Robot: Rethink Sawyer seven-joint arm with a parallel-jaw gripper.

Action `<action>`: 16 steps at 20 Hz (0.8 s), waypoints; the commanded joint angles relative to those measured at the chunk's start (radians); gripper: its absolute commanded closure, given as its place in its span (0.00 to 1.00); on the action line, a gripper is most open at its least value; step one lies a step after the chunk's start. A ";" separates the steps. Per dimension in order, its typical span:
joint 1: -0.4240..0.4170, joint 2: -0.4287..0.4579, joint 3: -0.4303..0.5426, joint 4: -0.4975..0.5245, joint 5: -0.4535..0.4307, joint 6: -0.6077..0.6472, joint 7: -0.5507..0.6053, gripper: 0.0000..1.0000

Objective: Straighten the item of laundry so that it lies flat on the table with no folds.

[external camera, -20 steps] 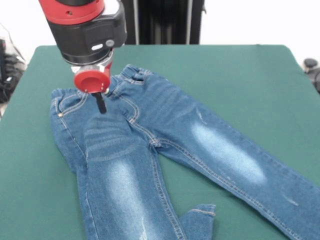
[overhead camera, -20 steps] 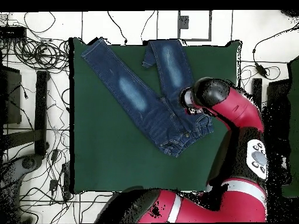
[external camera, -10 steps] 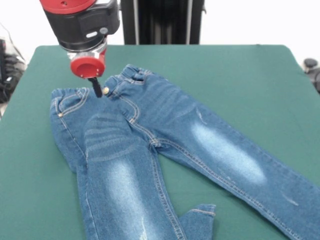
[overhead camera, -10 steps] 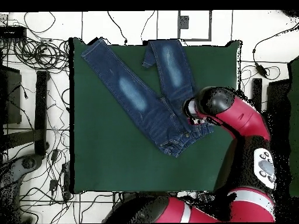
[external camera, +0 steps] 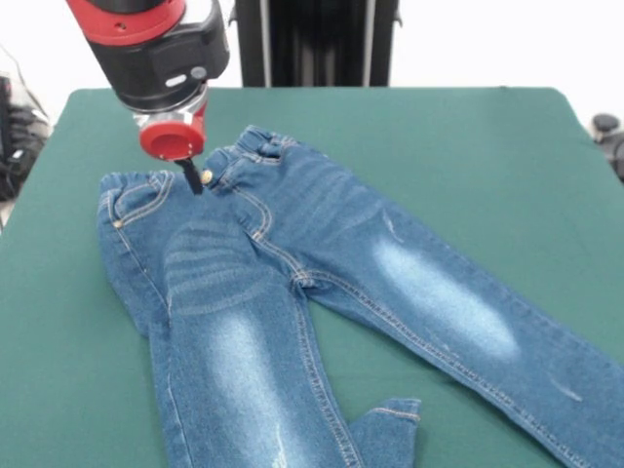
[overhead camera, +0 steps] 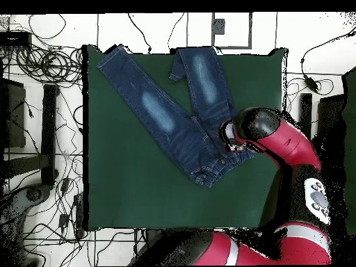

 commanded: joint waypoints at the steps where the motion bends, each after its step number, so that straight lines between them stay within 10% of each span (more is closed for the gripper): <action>1: -0.006 0.076 0.164 0.136 -0.007 -0.059 -0.063 0.00; 16: -0.021 0.133 0.204 0.126 -0.033 -0.222 -0.026 0.00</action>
